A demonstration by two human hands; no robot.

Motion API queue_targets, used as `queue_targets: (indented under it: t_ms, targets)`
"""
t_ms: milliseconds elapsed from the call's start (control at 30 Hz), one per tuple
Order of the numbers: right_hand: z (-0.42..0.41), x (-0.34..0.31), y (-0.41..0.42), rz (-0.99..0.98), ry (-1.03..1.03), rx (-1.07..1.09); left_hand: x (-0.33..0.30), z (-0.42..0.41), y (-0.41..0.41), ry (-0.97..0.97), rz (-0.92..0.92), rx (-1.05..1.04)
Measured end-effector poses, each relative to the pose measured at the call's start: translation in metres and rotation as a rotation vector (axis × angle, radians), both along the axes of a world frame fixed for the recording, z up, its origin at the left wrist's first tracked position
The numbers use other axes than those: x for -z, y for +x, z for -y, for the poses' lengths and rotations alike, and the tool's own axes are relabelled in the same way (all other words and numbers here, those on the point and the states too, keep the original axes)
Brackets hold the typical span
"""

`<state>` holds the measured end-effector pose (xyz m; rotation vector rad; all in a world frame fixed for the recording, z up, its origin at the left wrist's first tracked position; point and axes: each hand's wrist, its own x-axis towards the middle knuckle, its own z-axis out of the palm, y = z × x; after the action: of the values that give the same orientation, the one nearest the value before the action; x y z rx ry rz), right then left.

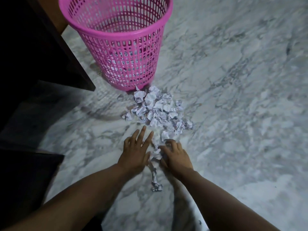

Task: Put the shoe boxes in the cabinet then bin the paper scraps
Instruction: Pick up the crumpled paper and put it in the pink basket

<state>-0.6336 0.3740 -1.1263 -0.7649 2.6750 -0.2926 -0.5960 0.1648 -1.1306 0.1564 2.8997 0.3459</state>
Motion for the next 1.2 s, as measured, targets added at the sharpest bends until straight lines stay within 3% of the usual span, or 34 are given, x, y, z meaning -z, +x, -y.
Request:
queue_targets:
  t_ms: [200,400,700,867,1000,1100,1200]
  targets:
    - [0.021,-0.006,-0.036,0.109,-0.195,0.064,-0.012,-0.001,-0.012,0.281,0.005,0.074]
    - [0.002,-0.012,-0.046,0.089,-0.256,0.243,-0.010,-0.017,0.016,0.110,0.123,0.173]
    - [-0.012,-0.017,-0.055,-0.030,-0.388,0.289,-0.002,-0.035,-0.019,0.021,-0.010,0.062]
    - [-0.009,-0.035,-0.075,-0.046,-0.562,0.465,-0.006,-0.028,-0.047,-0.056,-0.051,0.101]
    - [-0.016,-0.050,-0.094,0.004,-0.777,0.808,-0.005,-0.025,-0.058,-0.043,-0.042,0.160]
    - [-0.025,-0.052,-0.107,-0.070,-0.700,0.922,-0.002,-0.023,-0.060,0.025,-0.090,0.176]
    - [-0.029,-0.047,-0.112,-0.102,-0.514,0.783,-0.010,-0.015,-0.065,0.140,-0.230,0.157]
